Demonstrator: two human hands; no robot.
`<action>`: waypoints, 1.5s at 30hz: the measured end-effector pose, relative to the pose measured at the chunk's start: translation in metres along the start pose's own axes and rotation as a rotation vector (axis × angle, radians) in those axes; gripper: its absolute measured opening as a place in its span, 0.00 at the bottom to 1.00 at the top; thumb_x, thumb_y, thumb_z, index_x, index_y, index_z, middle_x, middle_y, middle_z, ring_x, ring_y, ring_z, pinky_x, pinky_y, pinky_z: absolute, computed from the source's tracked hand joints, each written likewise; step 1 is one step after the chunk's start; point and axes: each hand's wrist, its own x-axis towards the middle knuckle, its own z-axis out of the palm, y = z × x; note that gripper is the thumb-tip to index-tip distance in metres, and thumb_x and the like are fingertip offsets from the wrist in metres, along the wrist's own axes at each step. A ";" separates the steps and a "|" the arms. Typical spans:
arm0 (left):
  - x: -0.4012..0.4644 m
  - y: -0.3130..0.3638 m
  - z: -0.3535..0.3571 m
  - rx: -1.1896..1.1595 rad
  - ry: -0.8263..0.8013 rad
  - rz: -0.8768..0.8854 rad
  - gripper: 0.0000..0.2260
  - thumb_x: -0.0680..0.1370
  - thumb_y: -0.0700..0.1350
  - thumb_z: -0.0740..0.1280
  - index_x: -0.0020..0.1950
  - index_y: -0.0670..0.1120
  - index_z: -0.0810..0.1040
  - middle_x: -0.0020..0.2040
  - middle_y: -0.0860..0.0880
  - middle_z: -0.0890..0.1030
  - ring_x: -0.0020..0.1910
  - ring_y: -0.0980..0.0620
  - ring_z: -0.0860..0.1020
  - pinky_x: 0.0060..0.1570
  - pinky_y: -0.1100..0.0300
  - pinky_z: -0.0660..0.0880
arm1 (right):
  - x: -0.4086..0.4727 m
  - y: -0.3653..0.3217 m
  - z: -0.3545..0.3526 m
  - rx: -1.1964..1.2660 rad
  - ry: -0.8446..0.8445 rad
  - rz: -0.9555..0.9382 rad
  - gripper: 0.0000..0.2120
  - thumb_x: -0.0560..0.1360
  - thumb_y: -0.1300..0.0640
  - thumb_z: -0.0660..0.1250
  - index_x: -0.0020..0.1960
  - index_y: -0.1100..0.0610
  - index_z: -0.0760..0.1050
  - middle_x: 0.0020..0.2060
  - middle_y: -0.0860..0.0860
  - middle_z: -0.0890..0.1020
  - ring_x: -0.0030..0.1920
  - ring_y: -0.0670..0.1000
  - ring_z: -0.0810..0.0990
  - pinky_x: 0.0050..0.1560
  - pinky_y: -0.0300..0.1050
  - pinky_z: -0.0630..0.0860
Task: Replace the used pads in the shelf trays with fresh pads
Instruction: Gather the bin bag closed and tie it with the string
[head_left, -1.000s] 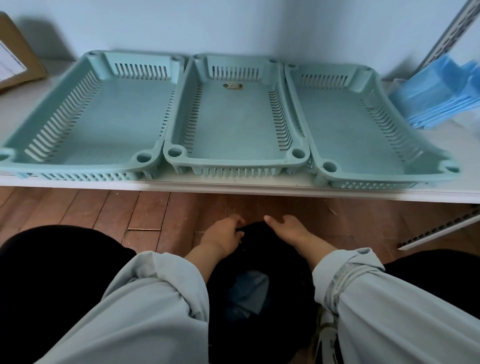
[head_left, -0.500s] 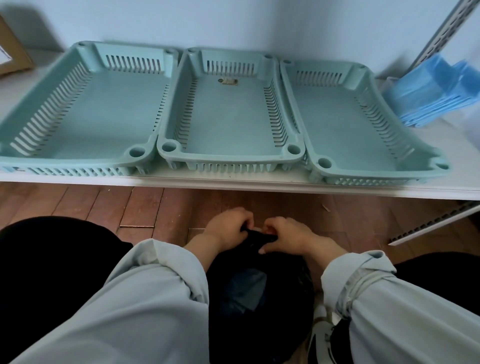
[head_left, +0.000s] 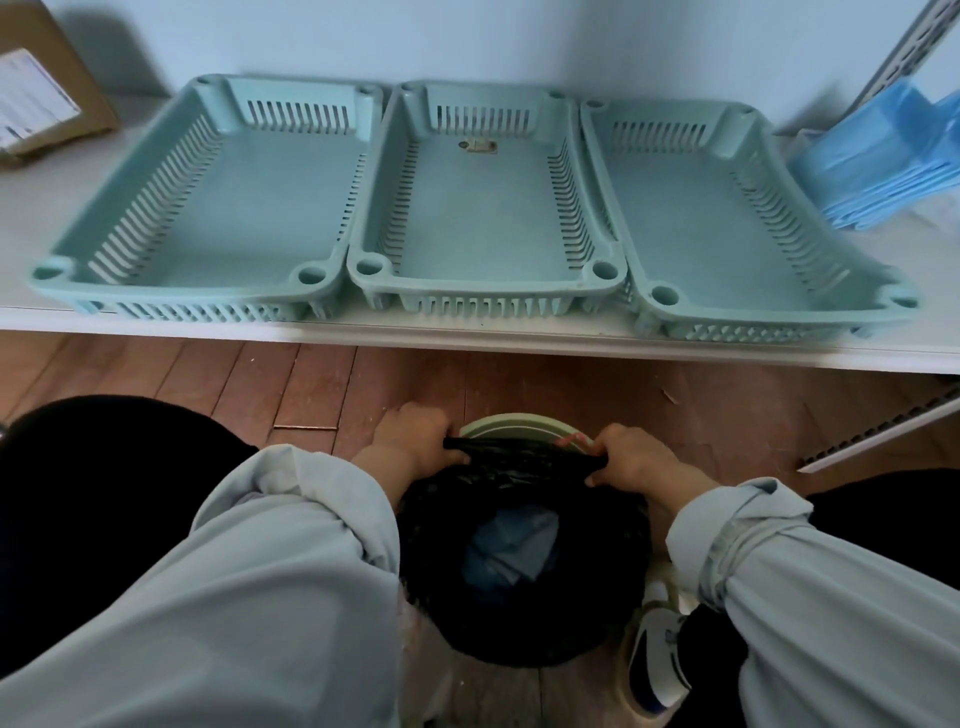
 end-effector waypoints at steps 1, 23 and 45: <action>-0.004 -0.004 0.001 -0.104 -0.057 -0.024 0.21 0.71 0.59 0.70 0.56 0.47 0.77 0.55 0.46 0.79 0.57 0.45 0.77 0.58 0.55 0.73 | -0.001 0.002 0.002 0.014 0.008 0.031 0.19 0.69 0.52 0.75 0.57 0.54 0.76 0.56 0.54 0.79 0.58 0.56 0.78 0.56 0.46 0.74; -0.050 -0.012 0.037 -0.399 0.081 -0.341 0.21 0.74 0.58 0.66 0.49 0.39 0.79 0.49 0.38 0.82 0.50 0.40 0.81 0.46 0.53 0.77 | -0.013 0.029 0.018 0.495 0.164 0.253 0.15 0.72 0.42 0.67 0.39 0.53 0.75 0.42 0.55 0.81 0.46 0.57 0.80 0.46 0.44 0.74; -0.107 0.018 0.067 -0.871 -0.257 -0.418 0.20 0.78 0.46 0.67 0.66 0.37 0.73 0.63 0.38 0.77 0.62 0.42 0.76 0.60 0.55 0.72 | -0.086 0.037 0.057 0.808 -0.123 0.375 0.19 0.71 0.66 0.72 0.58 0.67 0.68 0.43 0.59 0.76 0.34 0.53 0.76 0.20 0.38 0.73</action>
